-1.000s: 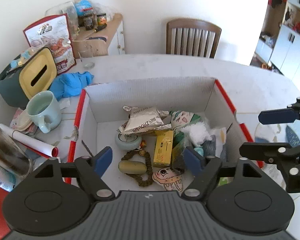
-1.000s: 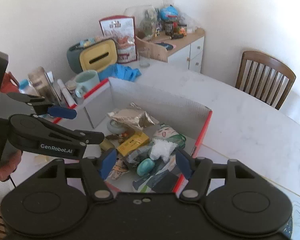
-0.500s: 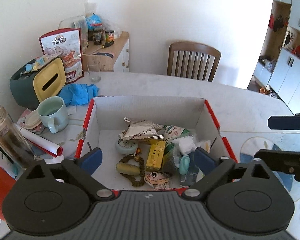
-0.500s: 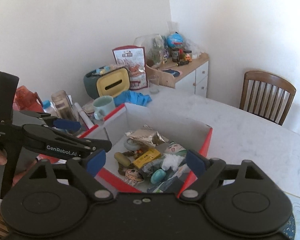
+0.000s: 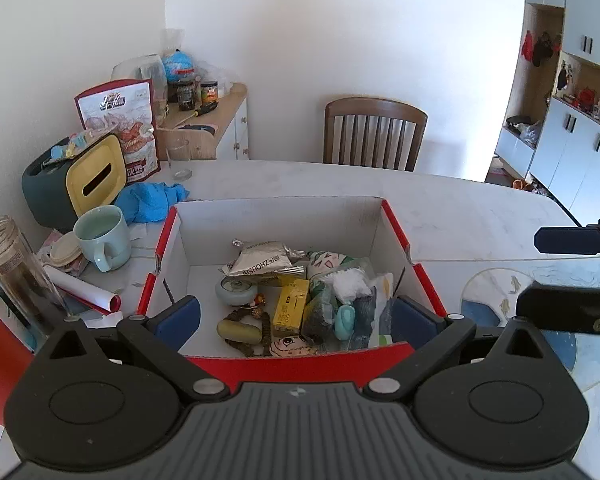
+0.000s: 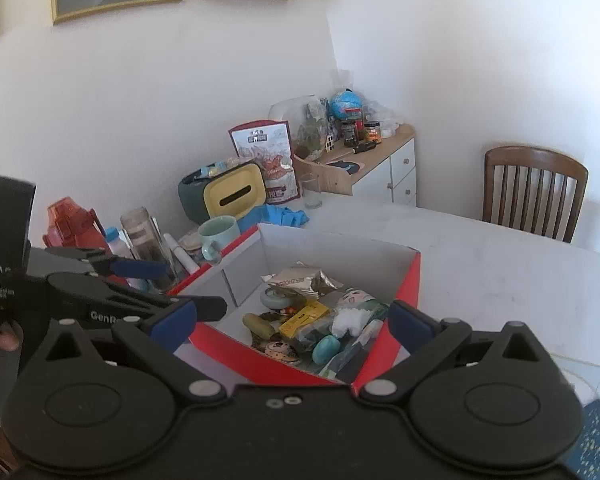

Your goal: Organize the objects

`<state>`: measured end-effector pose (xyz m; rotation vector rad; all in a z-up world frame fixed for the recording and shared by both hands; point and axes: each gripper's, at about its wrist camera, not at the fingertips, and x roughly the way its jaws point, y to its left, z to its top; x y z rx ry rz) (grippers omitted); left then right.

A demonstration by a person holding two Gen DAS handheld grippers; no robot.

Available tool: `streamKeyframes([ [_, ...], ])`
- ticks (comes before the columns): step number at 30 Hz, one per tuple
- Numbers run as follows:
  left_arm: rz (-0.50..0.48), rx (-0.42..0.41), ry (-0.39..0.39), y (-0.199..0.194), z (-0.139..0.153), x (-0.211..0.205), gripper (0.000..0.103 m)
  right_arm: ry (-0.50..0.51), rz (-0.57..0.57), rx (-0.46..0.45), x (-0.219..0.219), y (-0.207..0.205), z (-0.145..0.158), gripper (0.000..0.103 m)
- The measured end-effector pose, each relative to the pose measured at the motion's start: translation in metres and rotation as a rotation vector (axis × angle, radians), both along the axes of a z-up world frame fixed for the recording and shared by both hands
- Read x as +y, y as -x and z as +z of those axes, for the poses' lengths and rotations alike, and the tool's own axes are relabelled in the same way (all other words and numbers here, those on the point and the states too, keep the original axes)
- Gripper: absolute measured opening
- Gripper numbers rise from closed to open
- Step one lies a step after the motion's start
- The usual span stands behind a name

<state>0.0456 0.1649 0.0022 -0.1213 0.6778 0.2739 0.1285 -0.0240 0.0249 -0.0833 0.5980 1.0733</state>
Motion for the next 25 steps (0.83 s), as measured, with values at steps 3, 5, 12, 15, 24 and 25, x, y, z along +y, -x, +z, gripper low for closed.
streamKeyframes([
  [3,-0.001,-0.002,-0.011,0.004,0.0,-0.007,0.103,-0.01,-0.009,-0.001,-0.006,0.003,-0.002,0.102],
  [5,-0.003,-0.003,-0.001,0.006,0.0,-0.009,0.103,-0.011,-0.015,-0.007,-0.009,0.006,-0.004,0.102],
  [12,-0.004,-0.003,-0.013,0.011,-0.002,-0.017,0.103,-0.007,-0.028,-0.008,-0.014,0.012,-0.008,0.102],
  [15,0.001,0.0,-0.027,0.012,-0.005,-0.021,0.103,-0.008,-0.038,-0.002,-0.017,0.014,-0.01,0.102],
  [24,0.003,0.012,-0.01,0.007,-0.007,-0.026,0.103,-0.005,-0.071,0.017,-0.032,0.011,-0.015,0.102],
  [25,0.002,0.01,-0.007,0.006,-0.006,-0.027,0.103,-0.004,-0.075,0.019,-0.034,0.01,-0.016,0.102],
])
